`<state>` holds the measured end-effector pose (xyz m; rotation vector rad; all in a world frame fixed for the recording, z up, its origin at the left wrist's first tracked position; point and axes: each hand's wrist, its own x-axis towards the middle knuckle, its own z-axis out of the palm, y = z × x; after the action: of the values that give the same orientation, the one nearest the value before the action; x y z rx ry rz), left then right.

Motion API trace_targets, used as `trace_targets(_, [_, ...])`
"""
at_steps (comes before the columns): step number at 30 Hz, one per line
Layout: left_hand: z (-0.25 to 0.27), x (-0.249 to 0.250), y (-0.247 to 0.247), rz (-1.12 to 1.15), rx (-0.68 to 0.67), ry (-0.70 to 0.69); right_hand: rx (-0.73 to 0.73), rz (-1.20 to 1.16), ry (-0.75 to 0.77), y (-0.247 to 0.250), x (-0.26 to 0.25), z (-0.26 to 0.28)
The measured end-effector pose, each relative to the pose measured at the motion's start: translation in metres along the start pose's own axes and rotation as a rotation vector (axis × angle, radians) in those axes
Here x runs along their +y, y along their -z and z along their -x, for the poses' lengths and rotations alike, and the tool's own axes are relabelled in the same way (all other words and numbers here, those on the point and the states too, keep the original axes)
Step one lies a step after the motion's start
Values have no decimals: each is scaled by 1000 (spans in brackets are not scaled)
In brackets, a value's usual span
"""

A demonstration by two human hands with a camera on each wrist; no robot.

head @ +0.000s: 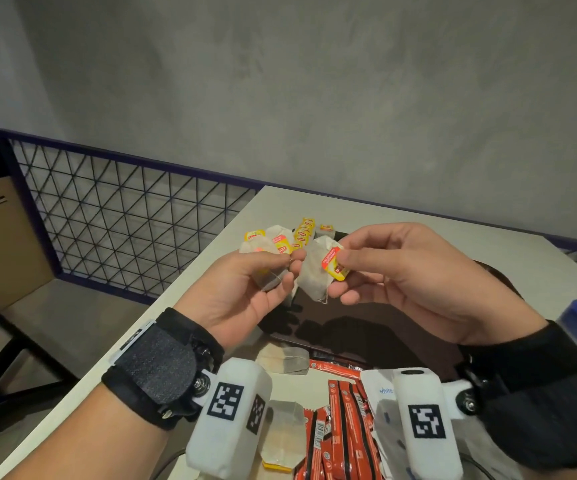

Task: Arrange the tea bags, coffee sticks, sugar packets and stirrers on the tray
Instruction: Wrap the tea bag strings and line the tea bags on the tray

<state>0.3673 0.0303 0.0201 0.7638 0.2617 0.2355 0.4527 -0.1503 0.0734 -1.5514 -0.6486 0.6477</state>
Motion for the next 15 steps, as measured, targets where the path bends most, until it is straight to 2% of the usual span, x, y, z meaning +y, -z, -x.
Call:
trace_targets(3, [0,-2,-1,-2,-1,5,-42,88,35,1,-1,2])
trace_targets(8, [3,-4,-4,-55,-56,-12,-23,282,123,-3,1,2])
trace_targets(15, [6,-7,-3,-218,-165,-59,89,314,193,-6,8,-5])
